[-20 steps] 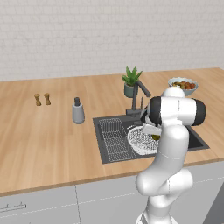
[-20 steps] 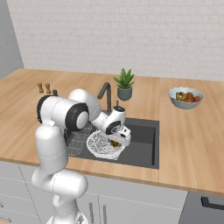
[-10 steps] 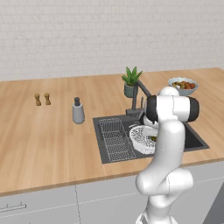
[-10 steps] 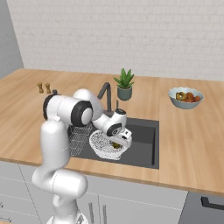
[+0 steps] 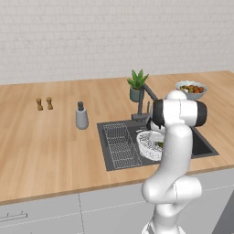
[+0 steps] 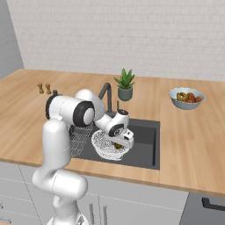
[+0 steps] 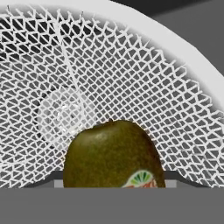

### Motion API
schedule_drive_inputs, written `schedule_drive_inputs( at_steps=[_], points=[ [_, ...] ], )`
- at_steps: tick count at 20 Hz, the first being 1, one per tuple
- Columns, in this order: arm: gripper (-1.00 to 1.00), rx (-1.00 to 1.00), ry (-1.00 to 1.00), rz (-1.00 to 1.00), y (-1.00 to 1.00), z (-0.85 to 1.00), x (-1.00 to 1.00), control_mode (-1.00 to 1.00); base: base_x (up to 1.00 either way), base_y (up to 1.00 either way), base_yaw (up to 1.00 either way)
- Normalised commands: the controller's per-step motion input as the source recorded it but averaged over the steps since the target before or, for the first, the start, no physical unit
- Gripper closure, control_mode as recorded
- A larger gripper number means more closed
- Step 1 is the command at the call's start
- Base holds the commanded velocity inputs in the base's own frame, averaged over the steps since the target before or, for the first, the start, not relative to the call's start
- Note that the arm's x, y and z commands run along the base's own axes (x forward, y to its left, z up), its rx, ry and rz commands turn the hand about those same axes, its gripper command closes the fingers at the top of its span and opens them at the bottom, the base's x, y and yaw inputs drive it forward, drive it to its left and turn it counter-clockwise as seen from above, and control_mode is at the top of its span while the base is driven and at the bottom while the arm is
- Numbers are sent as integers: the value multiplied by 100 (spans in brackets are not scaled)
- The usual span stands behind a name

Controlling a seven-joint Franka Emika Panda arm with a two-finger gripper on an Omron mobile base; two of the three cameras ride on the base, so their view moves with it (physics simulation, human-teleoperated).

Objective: Put the colander in the sink, put the kiwi in the colander, and turn on the sink faucet and pour water over the colander.

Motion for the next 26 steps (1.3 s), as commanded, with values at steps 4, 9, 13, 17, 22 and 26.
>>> schedule_drive_inputs(
  at_steps=[4,9,13,17,22,26],
  points=[
    [-100,0,0,0,6,12,0,-100,0,0,0],
    [-100,0,0,0,0,21,0,-100,0,0,0],
    [-100,1,-9,-2,0,45,0,-100,0,0,0],
    [-100,6,-19,-1,0,61,0,-100,0,0,0],
    [-100,8,-26,0,-2,64,0,-100,0,0,0],
    [-100,9,-36,0,-17,49,0,-100,0,0,0]
  ],
)
